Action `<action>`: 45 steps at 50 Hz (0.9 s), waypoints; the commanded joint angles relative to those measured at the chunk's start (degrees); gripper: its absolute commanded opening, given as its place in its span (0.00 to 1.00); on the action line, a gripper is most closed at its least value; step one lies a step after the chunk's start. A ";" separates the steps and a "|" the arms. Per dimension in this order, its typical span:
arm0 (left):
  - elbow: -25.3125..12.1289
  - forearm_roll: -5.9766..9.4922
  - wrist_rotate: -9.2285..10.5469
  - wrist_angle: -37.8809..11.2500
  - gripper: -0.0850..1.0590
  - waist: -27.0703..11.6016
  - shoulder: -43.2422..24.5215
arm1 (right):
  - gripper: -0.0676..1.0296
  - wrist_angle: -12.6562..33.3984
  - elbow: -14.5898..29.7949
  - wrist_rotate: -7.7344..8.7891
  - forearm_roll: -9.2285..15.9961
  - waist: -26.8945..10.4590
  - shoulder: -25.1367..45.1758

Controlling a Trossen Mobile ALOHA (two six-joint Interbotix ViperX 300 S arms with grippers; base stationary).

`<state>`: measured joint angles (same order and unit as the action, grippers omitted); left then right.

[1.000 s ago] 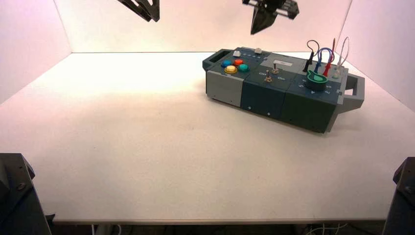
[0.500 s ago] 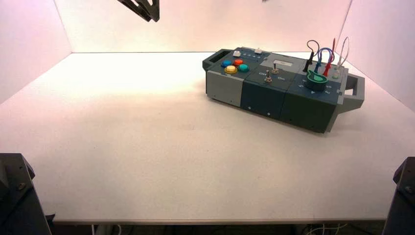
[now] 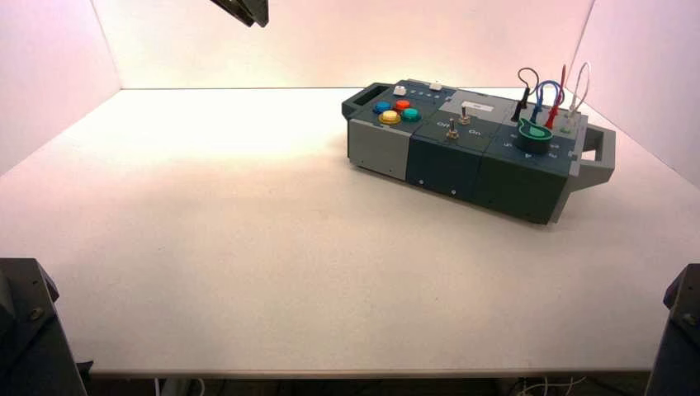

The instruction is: Move the top slider to position 4.

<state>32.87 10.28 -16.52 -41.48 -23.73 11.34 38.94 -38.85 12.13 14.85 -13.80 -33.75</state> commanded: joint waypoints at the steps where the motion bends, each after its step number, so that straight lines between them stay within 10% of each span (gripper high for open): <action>1: -0.79 -0.18 -0.26 0.79 0.33 -0.35 1.49 | 0.64 0.62 -3.25 0.70 -0.70 -0.26 -6.59; 10: -0.44 -0.09 -0.26 1.67 0.35 -0.44 1.58 | 0.76 4.92 -10.63 1.23 -3.96 -0.26 -12.83; 28: -0.09 -0.18 -0.26 2.64 0.43 -0.35 1.93 | 0.88 -0.09 -22.15 -0.79 -2.81 -0.44 -25.14; 45: 0.00 -0.18 -0.26 2.55 0.43 -0.35 1.32 | 0.86 -0.18 -22.32 -0.97 -2.72 -0.44 -26.37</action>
<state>33.66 10.20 -16.61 -39.29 -23.82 11.95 39.29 -62.23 11.25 11.87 -13.97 -60.73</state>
